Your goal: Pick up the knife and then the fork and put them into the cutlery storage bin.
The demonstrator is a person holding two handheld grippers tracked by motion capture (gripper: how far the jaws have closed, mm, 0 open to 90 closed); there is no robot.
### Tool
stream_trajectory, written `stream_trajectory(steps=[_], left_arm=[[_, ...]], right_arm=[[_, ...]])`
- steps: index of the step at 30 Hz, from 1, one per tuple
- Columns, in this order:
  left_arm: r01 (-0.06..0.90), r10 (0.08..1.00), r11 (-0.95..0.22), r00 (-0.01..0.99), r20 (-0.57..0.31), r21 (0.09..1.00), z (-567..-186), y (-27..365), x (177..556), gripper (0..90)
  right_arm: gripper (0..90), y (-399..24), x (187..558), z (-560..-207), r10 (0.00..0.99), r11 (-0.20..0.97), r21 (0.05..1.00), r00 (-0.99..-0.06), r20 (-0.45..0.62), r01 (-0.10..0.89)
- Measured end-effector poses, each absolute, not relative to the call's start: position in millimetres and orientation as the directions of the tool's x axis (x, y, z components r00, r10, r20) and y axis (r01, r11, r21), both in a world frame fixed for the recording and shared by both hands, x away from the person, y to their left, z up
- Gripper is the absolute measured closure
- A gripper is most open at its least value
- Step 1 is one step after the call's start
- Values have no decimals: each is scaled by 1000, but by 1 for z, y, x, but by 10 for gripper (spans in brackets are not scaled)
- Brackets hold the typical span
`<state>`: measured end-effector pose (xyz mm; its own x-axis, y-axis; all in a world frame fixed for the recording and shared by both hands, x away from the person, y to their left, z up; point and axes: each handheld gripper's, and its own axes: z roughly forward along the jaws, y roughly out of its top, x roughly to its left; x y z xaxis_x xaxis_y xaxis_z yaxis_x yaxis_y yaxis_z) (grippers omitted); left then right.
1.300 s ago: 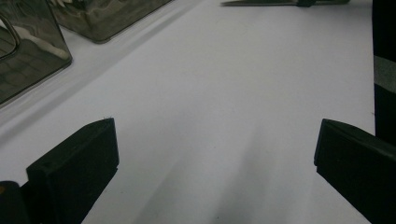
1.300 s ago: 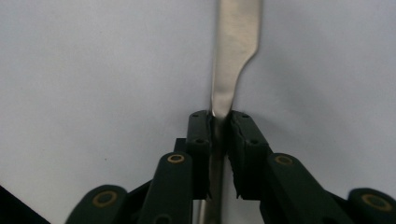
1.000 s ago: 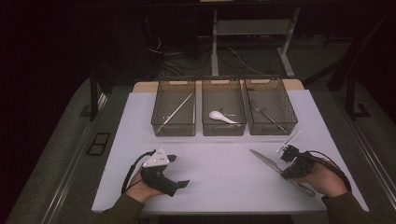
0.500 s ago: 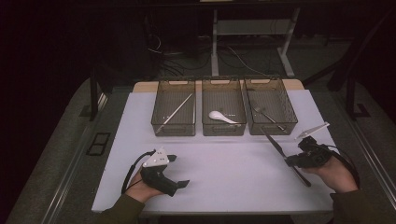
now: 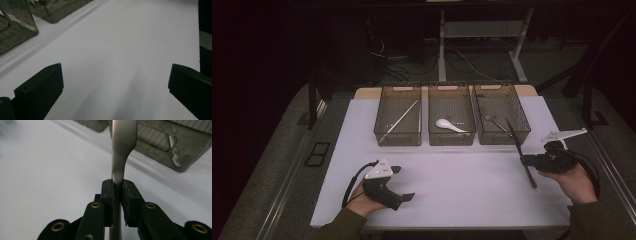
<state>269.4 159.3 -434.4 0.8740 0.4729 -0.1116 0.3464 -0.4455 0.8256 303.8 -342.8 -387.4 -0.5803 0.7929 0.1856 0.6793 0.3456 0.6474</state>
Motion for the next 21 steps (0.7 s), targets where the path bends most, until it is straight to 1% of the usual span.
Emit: stream_trajectory(steps=[7,13,21], left_arm=[[347,472,-446,874,-113,825,-435,159,270,0],[345,471,-447,875,-110,825,-435,159,270,0],[336,468,-444,877,-104,830,-434,160,271,0]], right_arm=[[802,-350,305,-381,798,284,726,-574,182,626],[803,-352,310,-374,809,241,762,-559,184,601],[803,-348,327,-357,832,220,802,-536,143,555]])
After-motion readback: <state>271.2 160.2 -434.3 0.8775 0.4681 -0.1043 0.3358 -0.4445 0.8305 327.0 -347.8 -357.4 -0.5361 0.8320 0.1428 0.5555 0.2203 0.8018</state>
